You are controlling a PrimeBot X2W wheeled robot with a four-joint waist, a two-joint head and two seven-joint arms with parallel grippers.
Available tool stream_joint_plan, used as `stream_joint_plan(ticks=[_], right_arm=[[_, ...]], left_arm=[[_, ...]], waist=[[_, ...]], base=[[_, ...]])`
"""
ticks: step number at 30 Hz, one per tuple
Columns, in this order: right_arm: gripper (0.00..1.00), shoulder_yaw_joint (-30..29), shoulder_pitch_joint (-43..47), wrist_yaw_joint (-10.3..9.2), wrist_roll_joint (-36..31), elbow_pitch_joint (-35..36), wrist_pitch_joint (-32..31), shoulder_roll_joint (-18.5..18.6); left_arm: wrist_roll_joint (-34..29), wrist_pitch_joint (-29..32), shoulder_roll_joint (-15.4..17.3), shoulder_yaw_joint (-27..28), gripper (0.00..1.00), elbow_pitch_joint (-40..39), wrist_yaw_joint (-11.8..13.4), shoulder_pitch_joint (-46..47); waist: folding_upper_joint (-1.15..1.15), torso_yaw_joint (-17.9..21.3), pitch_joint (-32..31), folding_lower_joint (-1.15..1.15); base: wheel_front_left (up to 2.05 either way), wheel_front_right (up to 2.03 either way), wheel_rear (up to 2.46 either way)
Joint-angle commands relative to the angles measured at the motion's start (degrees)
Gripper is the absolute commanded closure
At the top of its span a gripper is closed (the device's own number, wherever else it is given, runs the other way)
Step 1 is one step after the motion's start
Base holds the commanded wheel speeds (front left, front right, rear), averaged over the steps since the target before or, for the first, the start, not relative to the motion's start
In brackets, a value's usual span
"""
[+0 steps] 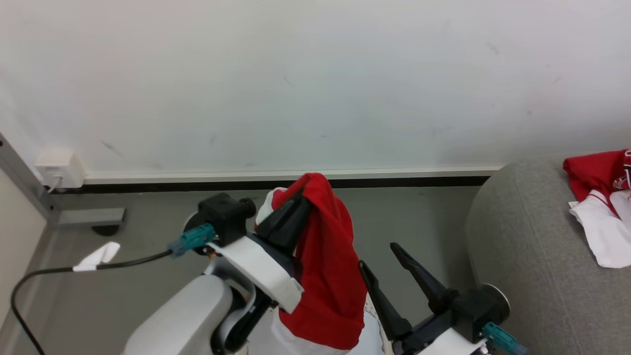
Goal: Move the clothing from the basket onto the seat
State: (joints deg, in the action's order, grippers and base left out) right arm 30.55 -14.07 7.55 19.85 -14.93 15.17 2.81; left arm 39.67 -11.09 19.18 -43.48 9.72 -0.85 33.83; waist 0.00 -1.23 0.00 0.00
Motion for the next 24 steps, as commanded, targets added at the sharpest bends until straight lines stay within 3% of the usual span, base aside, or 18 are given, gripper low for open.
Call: stream_joint_plan(ticks=[1,22,24], right_arm=[[0.00,0.5,-1.1,-0.13,0.7,-0.5,0.0,0.2],[0.00,15.2,-10.2,-0.13,11.0,-20.0,0.0,0.2],[0.78,14.4,-10.7,-0.13,11.6,-21.1,0.0,0.2]], left_arm=[[0.3,0.3,-0.2,-0.3,1.00,0.1,-0.2,-0.9],[0.8,1.7,-3.8,-5.1,1.00,-0.3,-1.9,-1.3],[0.8,1.7,-3.8,-5.1,1.00,-0.4,-1.8,-1.4]], waist=[[0.00,-0.7,-0.1,0.00],[0.00,-8.7,-1.9,0.00],[0.00,-9.0,-2.0,0.00]], base=[[0.00,0.00,0.00],[0.00,0.00,0.00],[0.00,0.00,0.00]])
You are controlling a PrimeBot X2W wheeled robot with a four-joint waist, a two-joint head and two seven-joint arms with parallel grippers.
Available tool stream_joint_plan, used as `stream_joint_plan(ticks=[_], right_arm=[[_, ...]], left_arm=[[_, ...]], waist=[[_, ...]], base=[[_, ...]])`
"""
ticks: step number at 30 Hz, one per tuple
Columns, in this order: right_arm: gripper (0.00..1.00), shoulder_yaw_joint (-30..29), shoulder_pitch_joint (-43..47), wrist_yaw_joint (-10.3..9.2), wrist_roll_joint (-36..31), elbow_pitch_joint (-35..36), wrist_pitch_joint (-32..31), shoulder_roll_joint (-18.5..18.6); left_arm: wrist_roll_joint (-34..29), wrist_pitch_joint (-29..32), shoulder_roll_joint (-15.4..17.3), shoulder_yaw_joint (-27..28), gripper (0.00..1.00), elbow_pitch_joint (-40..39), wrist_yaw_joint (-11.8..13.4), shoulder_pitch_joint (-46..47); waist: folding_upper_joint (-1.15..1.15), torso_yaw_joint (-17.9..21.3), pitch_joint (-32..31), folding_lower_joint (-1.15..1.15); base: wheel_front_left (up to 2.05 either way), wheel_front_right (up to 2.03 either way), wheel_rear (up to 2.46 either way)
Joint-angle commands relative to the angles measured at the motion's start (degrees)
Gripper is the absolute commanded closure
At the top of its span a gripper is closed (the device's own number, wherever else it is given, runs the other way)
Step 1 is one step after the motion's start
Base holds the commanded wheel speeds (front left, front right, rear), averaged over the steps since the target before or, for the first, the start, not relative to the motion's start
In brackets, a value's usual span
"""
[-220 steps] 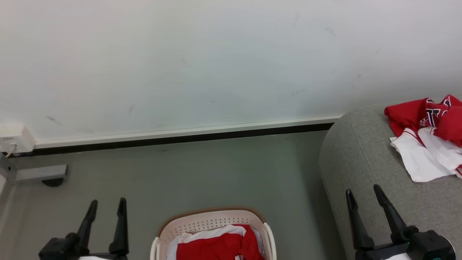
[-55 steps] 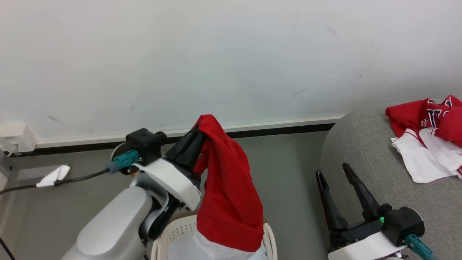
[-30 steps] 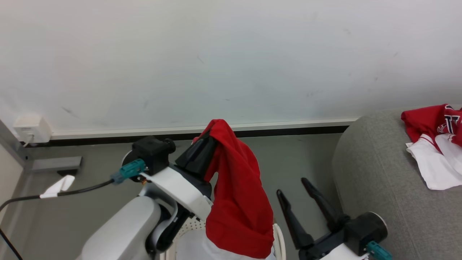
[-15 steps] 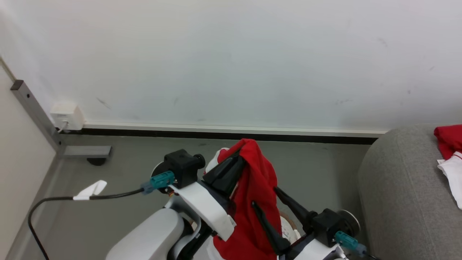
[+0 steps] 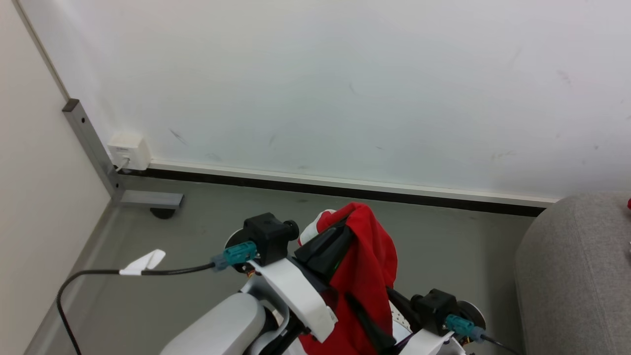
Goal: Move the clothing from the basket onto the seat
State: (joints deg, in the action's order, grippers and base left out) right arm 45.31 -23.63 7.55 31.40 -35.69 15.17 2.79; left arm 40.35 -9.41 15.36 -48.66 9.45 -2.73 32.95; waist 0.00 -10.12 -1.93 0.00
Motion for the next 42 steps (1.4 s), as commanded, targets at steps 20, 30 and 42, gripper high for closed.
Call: stream_joint_plan(ticks=[20,30,42], right_arm=[[1.00,-3.2,0.3,-0.13,1.0,1.2,0.0,0.2],[1.00,-5.8,0.9,-0.13,1.4,3.5,0.0,0.2],[1.00,-16.7,3.0,-0.13,-4.3,10.4,0.0,0.2]], left_arm=[[0.8,-0.3,1.3,0.5,1.00,-0.1,1.0,-0.5],[1.0,-0.5,1.7,0.6,1.00,0.2,1.3,0.0],[1.6,0.0,1.7,-0.3,0.03,-0.2,1.4,-1.1]], waist=[[0.00,1.8,0.6,0.00],[0.00,3.0,0.6,0.00],[0.00,7.2,0.9,0.00]], base=[[0.00,0.00,0.00],[0.00,0.00,0.00],[0.00,0.00,0.00]])
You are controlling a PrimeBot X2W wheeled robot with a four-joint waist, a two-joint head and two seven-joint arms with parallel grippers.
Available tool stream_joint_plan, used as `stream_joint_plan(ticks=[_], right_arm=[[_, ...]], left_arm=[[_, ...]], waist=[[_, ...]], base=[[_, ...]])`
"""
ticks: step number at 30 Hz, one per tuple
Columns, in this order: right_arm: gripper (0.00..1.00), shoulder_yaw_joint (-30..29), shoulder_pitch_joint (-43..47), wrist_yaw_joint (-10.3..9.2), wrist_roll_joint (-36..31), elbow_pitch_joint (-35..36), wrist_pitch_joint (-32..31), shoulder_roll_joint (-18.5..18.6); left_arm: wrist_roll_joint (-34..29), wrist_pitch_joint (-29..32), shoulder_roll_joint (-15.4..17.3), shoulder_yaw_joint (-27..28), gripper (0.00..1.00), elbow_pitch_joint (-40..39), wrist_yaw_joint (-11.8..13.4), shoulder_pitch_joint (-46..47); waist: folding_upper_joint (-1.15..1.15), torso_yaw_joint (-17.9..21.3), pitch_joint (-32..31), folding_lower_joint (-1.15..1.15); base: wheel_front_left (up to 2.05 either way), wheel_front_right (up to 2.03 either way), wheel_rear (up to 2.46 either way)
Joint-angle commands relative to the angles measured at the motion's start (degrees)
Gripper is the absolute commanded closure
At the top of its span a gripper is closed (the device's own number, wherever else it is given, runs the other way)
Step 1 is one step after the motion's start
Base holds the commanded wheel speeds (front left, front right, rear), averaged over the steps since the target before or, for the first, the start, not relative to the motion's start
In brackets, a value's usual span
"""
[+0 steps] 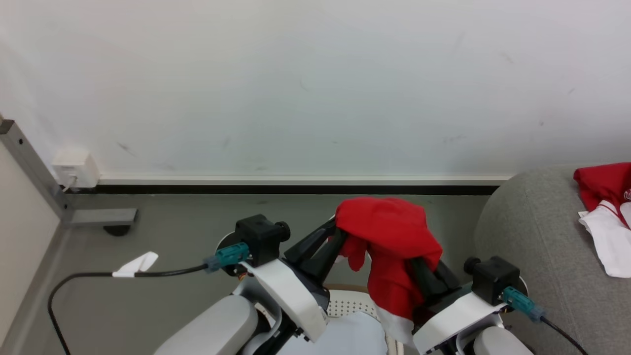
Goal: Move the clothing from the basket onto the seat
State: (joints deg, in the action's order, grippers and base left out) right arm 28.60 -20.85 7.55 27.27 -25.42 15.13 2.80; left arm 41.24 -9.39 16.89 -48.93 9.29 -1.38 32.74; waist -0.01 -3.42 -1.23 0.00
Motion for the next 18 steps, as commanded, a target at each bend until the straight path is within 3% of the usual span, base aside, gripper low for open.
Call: stream_joint_plan(ticks=[1,18], right_arm=[[1.00,-0.8,0.3,-0.13,-0.5,0.7,0.0,0.2],[1.00,-12.7,1.0,-0.13,-3.2,10.4,0.0,0.1]], left_arm=[[0.8,0.0,0.2,-0.1,0.00,0.0,0.1,-1.0],[-0.6,-0.4,1.3,-1.8,0.00,-0.6,0.0,-1.6]], waist=[[0.01,1.1,0.3,0.00],[0.01,15.5,5.1,0.00]], base=[[0.00,0.00,0.00],[0.00,0.00,0.00]])
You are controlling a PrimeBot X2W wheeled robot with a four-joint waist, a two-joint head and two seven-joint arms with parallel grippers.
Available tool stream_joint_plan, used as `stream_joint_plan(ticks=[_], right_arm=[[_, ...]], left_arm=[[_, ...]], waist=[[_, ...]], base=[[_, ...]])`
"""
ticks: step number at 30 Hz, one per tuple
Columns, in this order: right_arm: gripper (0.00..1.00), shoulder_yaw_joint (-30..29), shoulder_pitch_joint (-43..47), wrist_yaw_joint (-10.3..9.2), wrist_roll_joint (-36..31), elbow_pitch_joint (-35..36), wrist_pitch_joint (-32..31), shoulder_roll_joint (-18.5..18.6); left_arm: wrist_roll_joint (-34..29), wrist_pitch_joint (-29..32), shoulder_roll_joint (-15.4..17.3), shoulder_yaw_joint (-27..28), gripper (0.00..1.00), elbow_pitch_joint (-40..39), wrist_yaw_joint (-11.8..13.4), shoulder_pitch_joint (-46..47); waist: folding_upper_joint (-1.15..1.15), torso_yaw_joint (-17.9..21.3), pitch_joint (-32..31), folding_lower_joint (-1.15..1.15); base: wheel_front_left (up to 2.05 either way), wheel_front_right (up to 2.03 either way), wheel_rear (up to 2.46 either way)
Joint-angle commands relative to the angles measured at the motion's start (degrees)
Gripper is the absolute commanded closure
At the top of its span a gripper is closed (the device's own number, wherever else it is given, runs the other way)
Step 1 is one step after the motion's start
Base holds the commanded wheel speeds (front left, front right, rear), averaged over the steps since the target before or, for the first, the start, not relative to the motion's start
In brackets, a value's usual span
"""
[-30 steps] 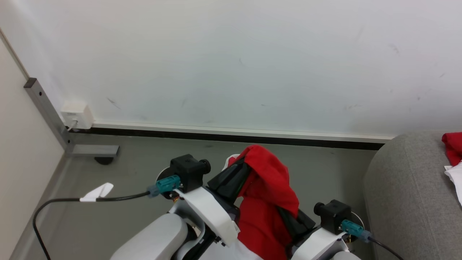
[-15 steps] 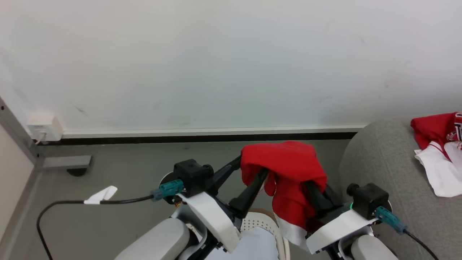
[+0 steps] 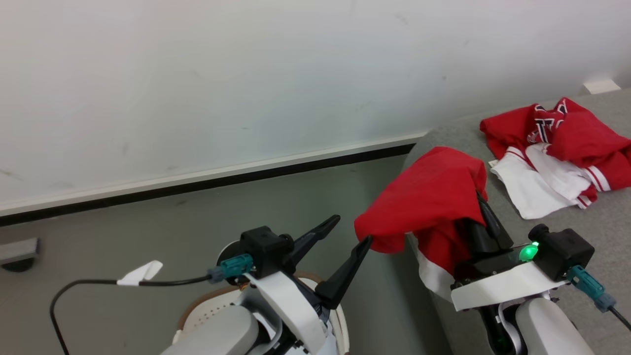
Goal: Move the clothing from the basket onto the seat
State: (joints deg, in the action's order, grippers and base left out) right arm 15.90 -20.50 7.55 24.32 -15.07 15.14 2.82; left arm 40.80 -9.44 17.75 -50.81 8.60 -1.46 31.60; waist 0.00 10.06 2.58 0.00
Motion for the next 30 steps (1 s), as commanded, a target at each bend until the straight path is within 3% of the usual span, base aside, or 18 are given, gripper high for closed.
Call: stream_joint_plan(ticks=[1,19,30], right_arm=[[1.00,-0.7,0.8,-0.13,-0.6,0.5,0.0,0.1],[1.00,-9.7,5.2,-0.13,-4.9,5.8,0.0,0.1],[1.00,-11.7,6.7,-0.13,-6.2,6.3,0.0,0.1]], left_arm=[[-0.3,-0.4,0.6,0.1,0.00,0.1,0.2,-0.4],[-2.9,-2.2,2.8,-1.1,0.00,-0.7,0.4,-1.0],[-3.3,-2.6,3.0,-1.7,0.00,-0.5,0.3,-0.9]], waist=[[0.00,3.0,1.7,0.00],[0.00,16.1,4.1,0.00],[0.00,17.7,4.8,0.00]], base=[[0.00,0.00,0.00],[0.00,0.00,0.00],[0.00,0.00,0.00]])
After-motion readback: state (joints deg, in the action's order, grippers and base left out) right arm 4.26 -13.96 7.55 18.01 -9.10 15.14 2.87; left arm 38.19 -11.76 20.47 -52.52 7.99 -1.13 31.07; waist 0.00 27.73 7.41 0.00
